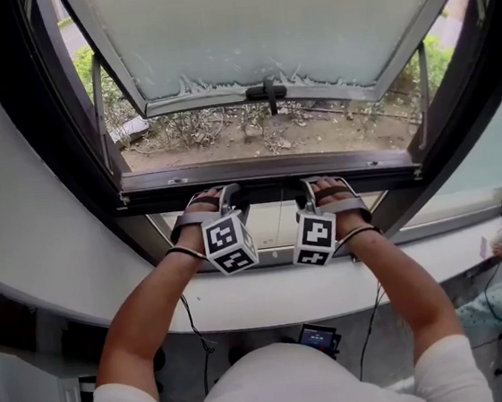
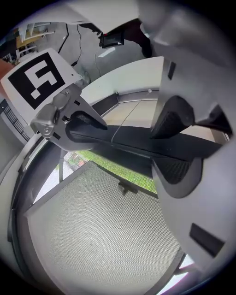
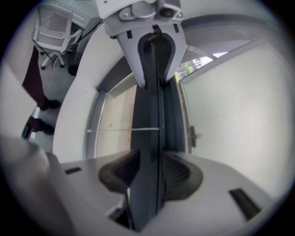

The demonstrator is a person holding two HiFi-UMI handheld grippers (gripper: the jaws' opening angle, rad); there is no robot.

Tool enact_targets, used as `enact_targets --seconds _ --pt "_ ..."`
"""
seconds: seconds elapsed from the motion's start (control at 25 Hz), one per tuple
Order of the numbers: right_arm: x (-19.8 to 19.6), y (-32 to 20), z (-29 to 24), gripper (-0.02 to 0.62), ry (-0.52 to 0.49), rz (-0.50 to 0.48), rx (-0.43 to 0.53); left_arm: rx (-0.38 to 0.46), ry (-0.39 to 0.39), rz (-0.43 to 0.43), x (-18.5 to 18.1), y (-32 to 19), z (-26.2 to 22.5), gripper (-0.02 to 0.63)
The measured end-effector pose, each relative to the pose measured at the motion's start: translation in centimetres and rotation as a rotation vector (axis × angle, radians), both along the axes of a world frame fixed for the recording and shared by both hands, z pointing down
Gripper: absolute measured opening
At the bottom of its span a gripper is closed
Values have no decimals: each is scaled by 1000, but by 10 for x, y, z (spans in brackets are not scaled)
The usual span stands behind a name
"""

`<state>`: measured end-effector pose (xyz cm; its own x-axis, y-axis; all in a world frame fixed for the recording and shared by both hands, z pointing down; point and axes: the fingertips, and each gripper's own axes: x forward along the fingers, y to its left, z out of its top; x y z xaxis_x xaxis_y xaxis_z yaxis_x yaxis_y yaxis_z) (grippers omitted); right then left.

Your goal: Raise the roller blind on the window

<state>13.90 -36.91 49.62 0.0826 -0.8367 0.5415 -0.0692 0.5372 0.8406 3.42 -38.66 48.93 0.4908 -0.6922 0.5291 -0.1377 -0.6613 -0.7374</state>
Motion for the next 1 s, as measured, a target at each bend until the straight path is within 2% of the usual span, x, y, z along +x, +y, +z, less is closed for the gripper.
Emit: enact_targets --seconds 0.36,0.76,1.0 --pt "0 3 1 146 1 18 2 -3 -15 -28 -1 1 0 112" --pt "0 1 -6 144 -93 45 -11 -44 70 -30 0 2 -5 112" --pt "0 1 -7 146 -91 49 -18 -61 68 -19 0 3 -6 112"
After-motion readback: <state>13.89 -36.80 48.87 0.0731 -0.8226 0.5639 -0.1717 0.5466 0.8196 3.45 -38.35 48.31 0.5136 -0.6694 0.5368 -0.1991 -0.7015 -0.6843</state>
